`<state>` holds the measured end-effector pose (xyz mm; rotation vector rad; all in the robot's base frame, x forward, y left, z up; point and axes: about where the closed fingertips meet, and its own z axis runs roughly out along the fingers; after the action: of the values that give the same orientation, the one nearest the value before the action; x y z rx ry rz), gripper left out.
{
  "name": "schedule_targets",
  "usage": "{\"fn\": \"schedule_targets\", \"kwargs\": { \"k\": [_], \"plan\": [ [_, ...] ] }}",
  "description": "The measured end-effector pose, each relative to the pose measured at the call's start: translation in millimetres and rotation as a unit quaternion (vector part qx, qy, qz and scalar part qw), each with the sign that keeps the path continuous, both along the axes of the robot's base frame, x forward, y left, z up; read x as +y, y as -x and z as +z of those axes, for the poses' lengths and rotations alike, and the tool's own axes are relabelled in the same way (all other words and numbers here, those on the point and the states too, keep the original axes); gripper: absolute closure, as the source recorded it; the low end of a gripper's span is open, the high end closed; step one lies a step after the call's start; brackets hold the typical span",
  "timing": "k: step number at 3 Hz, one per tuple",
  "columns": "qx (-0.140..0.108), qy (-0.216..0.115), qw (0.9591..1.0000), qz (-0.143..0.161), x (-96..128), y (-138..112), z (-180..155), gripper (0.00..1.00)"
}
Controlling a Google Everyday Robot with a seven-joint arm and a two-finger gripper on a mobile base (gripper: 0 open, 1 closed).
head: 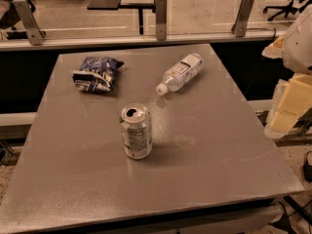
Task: Move blue chip bag near 7up can
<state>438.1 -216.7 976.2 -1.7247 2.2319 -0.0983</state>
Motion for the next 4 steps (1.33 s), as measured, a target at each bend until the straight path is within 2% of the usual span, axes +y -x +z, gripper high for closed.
{"fn": "schedule_targets", "kwargs": {
  "k": [1, 2, 3, 4],
  "plan": [
    [0.000, 0.000, 1.0000, 0.000, 0.0, 0.0, 0.0, 0.00],
    [-0.010, -0.014, 0.9996, 0.021, 8.7, -10.4, 4.2, 0.00],
    [-0.024, -0.031, 0.9981, 0.047, 20.5, -28.1, 4.3, 0.00],
    [-0.042, -0.052, 0.9937, 0.090, 46.1, -67.0, 2.2, 0.00]
  ]
}}
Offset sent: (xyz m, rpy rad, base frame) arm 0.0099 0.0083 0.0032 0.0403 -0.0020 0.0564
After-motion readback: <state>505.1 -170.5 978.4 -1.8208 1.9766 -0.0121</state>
